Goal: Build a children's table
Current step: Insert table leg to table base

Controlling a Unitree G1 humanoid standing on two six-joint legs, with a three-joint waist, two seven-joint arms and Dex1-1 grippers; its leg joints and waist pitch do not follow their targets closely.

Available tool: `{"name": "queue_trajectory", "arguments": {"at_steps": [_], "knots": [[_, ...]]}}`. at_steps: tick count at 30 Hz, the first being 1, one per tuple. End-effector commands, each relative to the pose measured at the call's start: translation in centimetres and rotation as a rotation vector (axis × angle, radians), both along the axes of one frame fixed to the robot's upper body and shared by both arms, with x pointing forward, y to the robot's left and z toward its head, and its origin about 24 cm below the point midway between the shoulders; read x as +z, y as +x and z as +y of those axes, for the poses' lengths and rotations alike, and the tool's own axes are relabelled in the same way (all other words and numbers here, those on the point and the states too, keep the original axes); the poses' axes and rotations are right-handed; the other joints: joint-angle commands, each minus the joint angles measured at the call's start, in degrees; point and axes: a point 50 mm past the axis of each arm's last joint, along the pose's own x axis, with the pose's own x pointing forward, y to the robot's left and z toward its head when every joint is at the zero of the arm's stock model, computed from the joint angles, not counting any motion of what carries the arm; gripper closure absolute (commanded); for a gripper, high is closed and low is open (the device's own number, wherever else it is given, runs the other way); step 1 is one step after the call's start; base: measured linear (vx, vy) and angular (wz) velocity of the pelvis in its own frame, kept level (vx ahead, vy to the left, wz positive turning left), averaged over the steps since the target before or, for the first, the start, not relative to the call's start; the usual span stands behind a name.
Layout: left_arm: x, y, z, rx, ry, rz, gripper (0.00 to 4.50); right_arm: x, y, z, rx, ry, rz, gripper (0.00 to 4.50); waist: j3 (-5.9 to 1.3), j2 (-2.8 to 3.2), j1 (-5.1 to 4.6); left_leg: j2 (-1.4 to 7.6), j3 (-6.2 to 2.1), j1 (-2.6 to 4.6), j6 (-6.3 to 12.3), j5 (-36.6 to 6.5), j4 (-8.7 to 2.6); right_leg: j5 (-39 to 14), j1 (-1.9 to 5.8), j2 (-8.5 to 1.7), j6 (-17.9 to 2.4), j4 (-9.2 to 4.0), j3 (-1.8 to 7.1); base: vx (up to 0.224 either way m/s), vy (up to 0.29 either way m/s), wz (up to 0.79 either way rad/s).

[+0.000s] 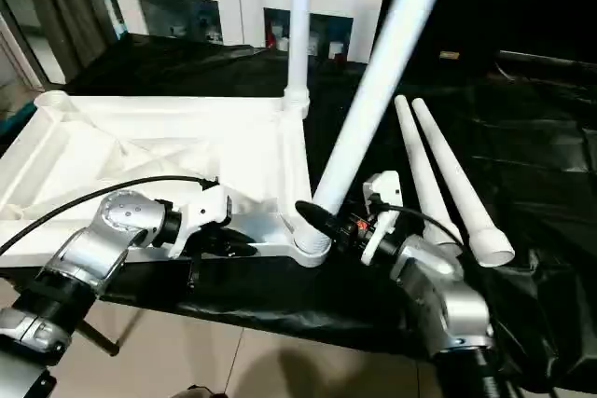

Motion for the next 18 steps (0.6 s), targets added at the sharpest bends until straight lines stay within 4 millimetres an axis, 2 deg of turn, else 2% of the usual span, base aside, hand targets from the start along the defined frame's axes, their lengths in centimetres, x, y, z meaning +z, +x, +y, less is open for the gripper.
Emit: {"name": "queue_trajectory", "arguments": {"at_steps": [1, 6, 7, 11, 12, 13, 15, 16, 17, 18], "knots": [[1.0, 0.7, 0.1, 0.007, 0.0, -0.051, 4.5, -2.0, -0.7, -1.2, -0.087, -0.021, 0.071, 2.6, -3.19, 0.62, 0.58, 4.85, -2.84, 1.62, -1.06, -17.0, -4.8, -9.3, 1.81, -6.23, -13.4, -5.03, 3.39, 0.0, 0.0, 0.0], [1.1, 0.8, 0.0, 0.009, 0.002, -0.058, 4.5, -3.0, -1.6, -0.9, -0.115, -0.027, 0.066, 2.6, -3.13, 0.53, 0.65, 4.91, -2.84, 1.72, -1.03, -17.7, -4.98, -9.4, 1.64, -6.13, -13.3, -5.1, 3.42, 0.0, 0.0, 0.0], [1.1, 0.8, 0.0, 0.008, 0.003, -0.058, 4.5, -3.1, -1.8, -0.7, -0.1, -0.049, 0.061, 2.6, -3.09, 0.7, 0.67, 4.91, -2.83, 1.72, -1.11, -17.9, -5.05, -9.6, 1.56, -6.04, -13.1, -5.18, 3.42, 0.0, 0.0, 0.0], [1.0, 0.8, 0.2, -0.001, 0.011, -0.06, 4.5, -2.8, -1.8, -0.1, -0.04, -0.117, 0.036, 2.6, -3.1, 0.67, 0.69, 4.9, -2.83, 1.82, -1.15, -17.8, -5.06, -9.7, 1.59, -6.09, -12.9, -5.18, 3.48, 0.0, 0.0, 0.0], [0.9, 0.8, 0.2, -0.003, 0.012, -0.061, 4.5, -2.6, -1.7, 0.0, -0.032, -0.13, 0.033, 2.6, -3.06, 0.46, 0.67, 4.89, -2.83, 1.73, -0.95, -17.7, -5.07, -9.7, 1.66, -6.09, -12.9, -5.16, 3.51, 0.0, 0.0, 0.0], [0.9, 0.7, 0.2, -0.008, 0.016, -0.063, 4.5, -2.5, -1.6, 0.0, -0.019, -0.146, 0.028, 2.6, -3.07, 0.53, 0.71, 4.91, -2.83, 1.74, -0.85, -17.5, -5.08, -9.8, 1.62, -6.12, -12.9, -5.17, 3.49, 0.0, 0.0, 0.0], [0.8, 0.6, 0.2, -0.017, 0.024, -0.068, 4.5, -2.0, -1.2, 0.2, 0.052, -0.198, 0.019, 2.6, -3.03, -0.08, 0.59, 4.82, -2.77, 1.63, -0.49, -17.0, -5.05, -10.1, 1.81, -6.02, -12.8, -5.23, 3.44, 0.0, 0.0, 0.0], [0.8, 0.6, 0.2, -0.019, 0.025, -0.069, 4.5, -1.9, -1.2, 0.3, 0.074, -0.21, 0.021, 2.6, -3.04, 0.08, 0.64, 4.85, -2.81, 1.57, -0.42, -16.5, -4.99, -10.1, 1.91, -6.13, -12.8, -5.13, 3.46, 0.0, 0.0, 0.0], [0.8, 0.6, 0.2, -0.019, 0.024, -0.069, 4.5, -1.9, -1.1, 0.3, 0.094, -0.219, 0.028, 2.6, -2.92, 0.24, 0.62, 4.87, -2.74, 1.68, -0.34, -16.9, -4.98, -11.1, 1.67, -6.1, -12.5, -5.32, 3.52, 0.0, 0.0, 0.0], [0.8, 0.6, 0.1, -0.02, 0.023, -0.069, 4.5, -2.0, -1.2, 0.4, 0.126, -0.243, 0.044, 2.6, -2.94, 0.04, 0.71, 4.88, -2.76, 1.63, -0.22, -16.6, -4.96, -11.7, 1.74, -6.17, -12.3, -5.3, 3.54, 0.0, 0.0, 0.0]]}}
